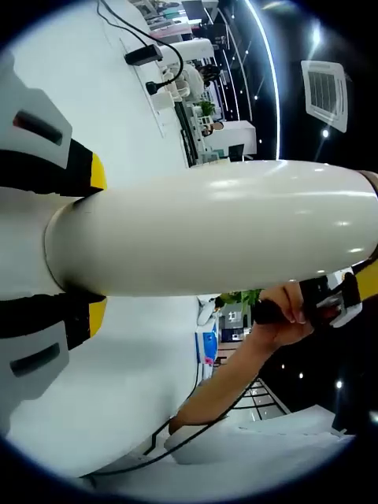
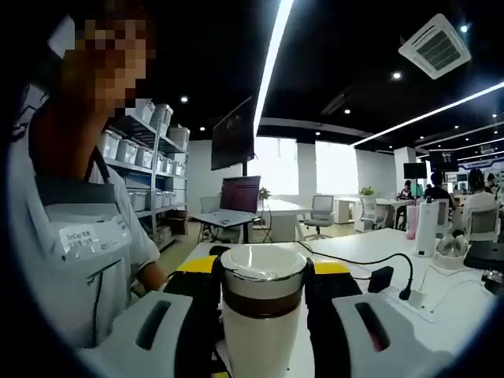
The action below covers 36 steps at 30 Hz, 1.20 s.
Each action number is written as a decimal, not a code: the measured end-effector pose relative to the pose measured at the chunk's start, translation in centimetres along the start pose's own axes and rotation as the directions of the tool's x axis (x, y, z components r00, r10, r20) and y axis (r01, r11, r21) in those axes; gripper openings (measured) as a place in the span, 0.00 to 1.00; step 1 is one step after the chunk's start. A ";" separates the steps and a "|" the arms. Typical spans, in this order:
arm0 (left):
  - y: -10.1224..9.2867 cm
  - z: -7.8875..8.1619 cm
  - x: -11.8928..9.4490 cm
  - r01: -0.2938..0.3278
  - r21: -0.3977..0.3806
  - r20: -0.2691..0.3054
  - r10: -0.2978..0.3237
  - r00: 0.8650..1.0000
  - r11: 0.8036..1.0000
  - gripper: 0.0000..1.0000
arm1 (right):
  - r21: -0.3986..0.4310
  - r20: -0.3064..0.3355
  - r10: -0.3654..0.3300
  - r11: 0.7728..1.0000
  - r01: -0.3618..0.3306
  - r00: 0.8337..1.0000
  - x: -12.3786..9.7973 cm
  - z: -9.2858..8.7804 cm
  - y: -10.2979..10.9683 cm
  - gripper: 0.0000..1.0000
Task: Grasp the water cup twist off the cup lid place the cup lid on the table
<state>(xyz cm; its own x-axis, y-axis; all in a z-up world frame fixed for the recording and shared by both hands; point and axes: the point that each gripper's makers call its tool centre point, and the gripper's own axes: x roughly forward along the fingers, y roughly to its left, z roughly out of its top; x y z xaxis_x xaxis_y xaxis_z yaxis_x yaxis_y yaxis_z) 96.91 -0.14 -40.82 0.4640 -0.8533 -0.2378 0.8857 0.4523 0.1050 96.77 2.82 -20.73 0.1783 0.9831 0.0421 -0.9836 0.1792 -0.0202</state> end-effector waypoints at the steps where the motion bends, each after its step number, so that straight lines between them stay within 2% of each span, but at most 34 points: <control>1: 0.0 0.0 0.0 0.000 -0.002 0.000 0.000 1.000 1.000 0.50 | 0.001 -0.001 0.013 1.000 -0.013 1.000 0.1 0.0 0.0 0.45; 6: 0.1 -0.1 0.1 0.001 -0.003 -0.001 -0.001 1.000 1.000 0.50 | 0.015 0.002 0.105 0.994 -0.105 0.994 0.1 0.0 0.2 0.45; 11: 0.0 -0.1 0.1 0.003 0.002 -0.001 -0.003 1.000 1.000 0.50 | 0.052 0.013 0.207 0.977 -0.207 0.978 -0.1 -0.1 0.3 0.45; 16: 0.0 -0.1 0.1 0.004 0.005 -0.002 -0.004 1.000 1.000 0.50 | 0.069 0.021 0.240 0.968 -0.241 0.970 0.0 -0.2 0.5 0.45; 27: 0.1 -0.2 0.0 0.006 0.005 -0.003 -0.006 1.000 1.000 0.50 | 0.067 0.004 0.187 0.980 -0.186 0.982 -0.2 -0.3 0.7 0.45; 32: 0.0 -0.1 0.0 0.006 0.006 -0.003 -0.006 1.000 1.000 0.50 | 0.038 -0.012 0.126 0.991 -0.126 0.992 -0.4 -0.1 0.8 0.46; 36: 0.0 -0.1 0.0 0.006 0.006 -0.003 -0.006 1.000 1.000 0.49 | 0.026 0.006 0.057 0.998 -0.057 0.998 -0.7 0.6 0.6 0.47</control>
<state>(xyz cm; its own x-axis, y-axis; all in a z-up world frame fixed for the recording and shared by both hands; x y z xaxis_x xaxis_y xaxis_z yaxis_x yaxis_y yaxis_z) 96.90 -0.10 -40.89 0.4591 -0.8551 -0.2411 0.8883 0.4460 0.1096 96.04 2.20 -20.13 0.1221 0.9914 0.0471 -0.9925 0.1221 0.0032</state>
